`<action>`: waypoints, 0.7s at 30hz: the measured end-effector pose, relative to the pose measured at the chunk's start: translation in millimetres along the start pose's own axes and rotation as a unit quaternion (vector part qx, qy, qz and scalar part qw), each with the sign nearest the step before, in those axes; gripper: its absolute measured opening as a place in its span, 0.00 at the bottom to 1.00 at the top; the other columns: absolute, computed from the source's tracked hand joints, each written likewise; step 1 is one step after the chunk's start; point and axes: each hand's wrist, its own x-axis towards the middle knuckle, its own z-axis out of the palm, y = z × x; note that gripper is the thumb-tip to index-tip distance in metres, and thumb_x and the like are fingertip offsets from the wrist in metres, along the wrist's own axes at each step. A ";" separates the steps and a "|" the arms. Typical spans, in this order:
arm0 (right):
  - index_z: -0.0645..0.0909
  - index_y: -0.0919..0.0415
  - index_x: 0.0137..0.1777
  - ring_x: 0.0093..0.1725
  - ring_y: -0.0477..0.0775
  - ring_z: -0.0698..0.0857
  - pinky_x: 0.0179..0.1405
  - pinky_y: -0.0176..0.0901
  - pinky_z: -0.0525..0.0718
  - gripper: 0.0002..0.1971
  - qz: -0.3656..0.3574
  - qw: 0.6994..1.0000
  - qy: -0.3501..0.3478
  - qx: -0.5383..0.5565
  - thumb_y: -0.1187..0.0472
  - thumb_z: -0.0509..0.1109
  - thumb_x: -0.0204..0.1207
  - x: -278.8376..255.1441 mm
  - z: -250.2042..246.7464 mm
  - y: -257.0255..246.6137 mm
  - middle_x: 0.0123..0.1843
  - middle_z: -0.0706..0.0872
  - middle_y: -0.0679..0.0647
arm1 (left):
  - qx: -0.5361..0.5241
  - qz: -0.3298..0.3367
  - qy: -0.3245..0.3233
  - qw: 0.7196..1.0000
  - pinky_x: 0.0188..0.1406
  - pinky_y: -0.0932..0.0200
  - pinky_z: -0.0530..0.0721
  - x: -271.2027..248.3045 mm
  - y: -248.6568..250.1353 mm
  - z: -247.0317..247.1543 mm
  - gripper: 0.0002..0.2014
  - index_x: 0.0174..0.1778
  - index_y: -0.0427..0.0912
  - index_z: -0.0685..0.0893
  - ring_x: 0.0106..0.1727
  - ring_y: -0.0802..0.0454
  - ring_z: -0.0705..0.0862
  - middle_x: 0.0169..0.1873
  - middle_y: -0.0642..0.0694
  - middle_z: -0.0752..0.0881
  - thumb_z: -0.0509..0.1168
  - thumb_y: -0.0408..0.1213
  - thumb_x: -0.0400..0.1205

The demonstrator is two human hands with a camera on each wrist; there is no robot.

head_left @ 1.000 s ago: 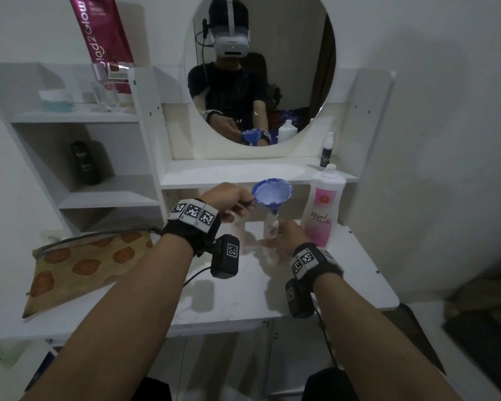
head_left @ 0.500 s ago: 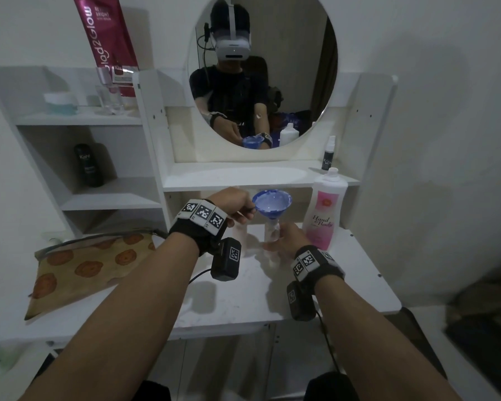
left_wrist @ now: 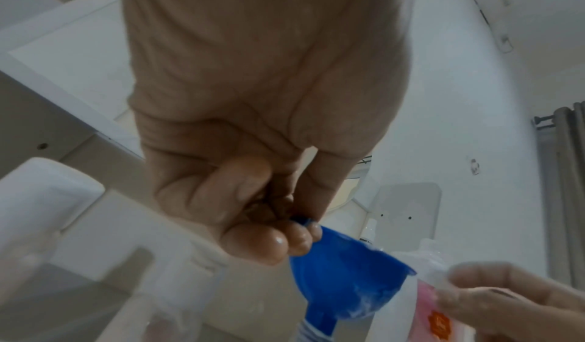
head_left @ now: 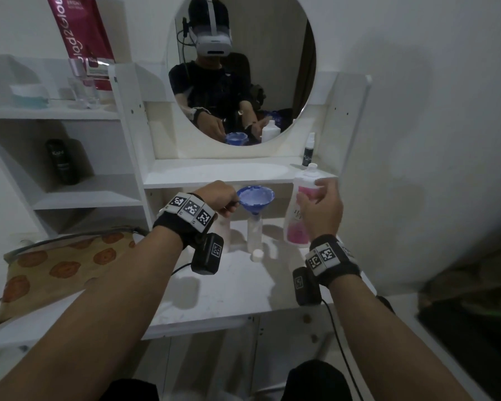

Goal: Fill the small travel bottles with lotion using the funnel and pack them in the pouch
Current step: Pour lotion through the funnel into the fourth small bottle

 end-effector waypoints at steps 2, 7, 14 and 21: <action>0.72 0.51 0.64 0.60 0.57 0.80 0.61 0.58 0.83 0.32 0.033 0.999 0.016 -0.005 0.57 0.83 0.62 14.2 -7.4 12.4 0.60 0.79 0.52 | 0.007 -0.003 -0.005 1.000 0.26 0.62 0.70 1.0 -1.9 -0.3 0.10 0.37 0.41 0.79 0.29 0.52 0.78 0.31 0.47 0.81 0.58 0.37 0.83; 0.66 0.58 0.77 0.67 0.58 0.82 0.70 0.65 0.78 0.53 0.157 0.974 -0.160 0.024 0.59 0.90 0.50 28.6 -7.7 48.1 0.70 0.81 0.58 | 0.010 -0.010 -0.027 1.000 0.30 0.60 0.72 1.4 -6.2 -2.2 0.11 0.39 0.42 0.78 0.34 0.52 0.80 0.32 0.48 0.80 0.56 0.38 0.85; 0.81 0.62 0.60 0.50 0.55 0.85 0.51 0.52 0.83 0.28 0.153 0.957 -0.245 -0.006 0.67 0.86 0.60 30.4 -0.1 46.3 0.55 0.88 0.54 | -0.024 0.002 -0.025 0.999 0.29 0.60 0.76 6.2 -6.9 0.6 0.13 0.36 0.41 0.76 0.32 0.51 0.82 0.30 0.48 0.78 0.54 0.36 0.85; 0.83 0.63 0.60 0.50 0.56 0.84 0.49 0.47 0.80 0.23 0.072 0.969 -0.232 -0.047 0.68 0.83 0.65 26.6 -9.5 21.6 0.52 0.85 0.53 | -0.029 0.007 -0.027 0.999 0.29 0.60 0.75 10.9 -6.7 3.5 0.13 0.36 0.41 0.76 0.31 0.51 0.82 0.30 0.48 0.78 0.53 0.37 0.86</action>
